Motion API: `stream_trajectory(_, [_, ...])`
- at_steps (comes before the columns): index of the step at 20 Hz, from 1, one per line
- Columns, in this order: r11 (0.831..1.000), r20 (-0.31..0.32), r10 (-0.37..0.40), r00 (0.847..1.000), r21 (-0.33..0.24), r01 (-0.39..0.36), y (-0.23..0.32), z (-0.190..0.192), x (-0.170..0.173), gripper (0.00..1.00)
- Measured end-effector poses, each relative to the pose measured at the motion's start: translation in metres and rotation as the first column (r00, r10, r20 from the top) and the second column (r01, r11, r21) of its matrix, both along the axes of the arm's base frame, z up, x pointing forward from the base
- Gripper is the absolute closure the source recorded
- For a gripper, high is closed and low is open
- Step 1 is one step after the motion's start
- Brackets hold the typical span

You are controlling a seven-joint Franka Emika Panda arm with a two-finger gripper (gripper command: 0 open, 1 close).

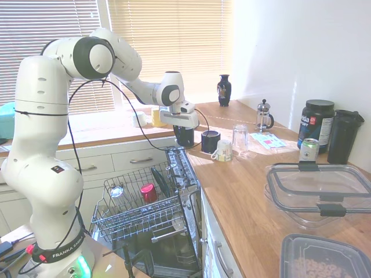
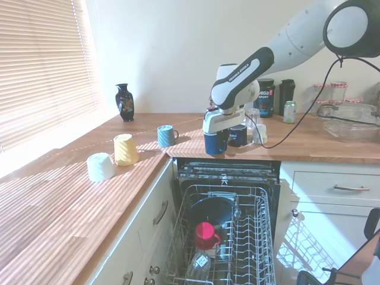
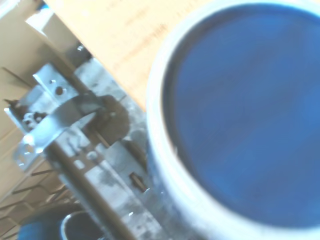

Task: Move the blue mug from the dishwasher to the table

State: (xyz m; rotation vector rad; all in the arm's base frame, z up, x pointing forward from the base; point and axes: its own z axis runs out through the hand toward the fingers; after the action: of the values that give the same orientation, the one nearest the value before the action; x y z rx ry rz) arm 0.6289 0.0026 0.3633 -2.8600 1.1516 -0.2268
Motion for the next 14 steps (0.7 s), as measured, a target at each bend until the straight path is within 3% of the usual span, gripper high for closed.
stream_trajectory(14, [0.999, -0.048, 0.029, 0.998, -0.028, -0.03, -0.03, -0.005, 0.05, 1.0])
